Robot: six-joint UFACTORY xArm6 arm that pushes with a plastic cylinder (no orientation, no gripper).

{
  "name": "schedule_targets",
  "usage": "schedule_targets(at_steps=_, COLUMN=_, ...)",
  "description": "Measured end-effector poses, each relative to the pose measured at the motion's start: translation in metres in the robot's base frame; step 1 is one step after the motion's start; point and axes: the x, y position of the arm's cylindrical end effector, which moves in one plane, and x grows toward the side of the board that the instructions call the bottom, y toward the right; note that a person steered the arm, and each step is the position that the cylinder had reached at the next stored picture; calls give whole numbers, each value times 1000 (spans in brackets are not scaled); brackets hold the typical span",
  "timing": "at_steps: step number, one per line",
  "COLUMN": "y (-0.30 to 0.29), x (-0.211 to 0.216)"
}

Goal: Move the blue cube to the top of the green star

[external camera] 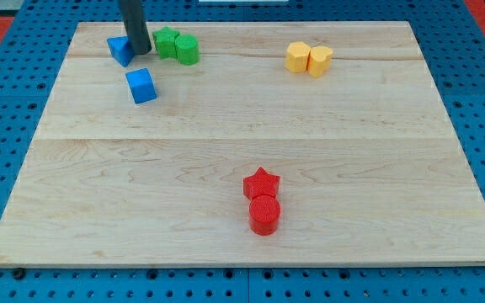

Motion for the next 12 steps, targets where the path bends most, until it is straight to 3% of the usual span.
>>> schedule_targets(at_steps=2, y=39, x=-34)
schedule_targets(at_steps=3, y=100, x=11)
schedule_targets(at_steps=5, y=166, x=125)
schedule_targets(at_steps=6, y=163, x=161)
schedule_targets(at_steps=8, y=-8, x=179)
schedule_targets(at_steps=10, y=-11, x=95)
schedule_targets(at_steps=11, y=12, x=82)
schedule_targets(at_steps=12, y=-34, x=76)
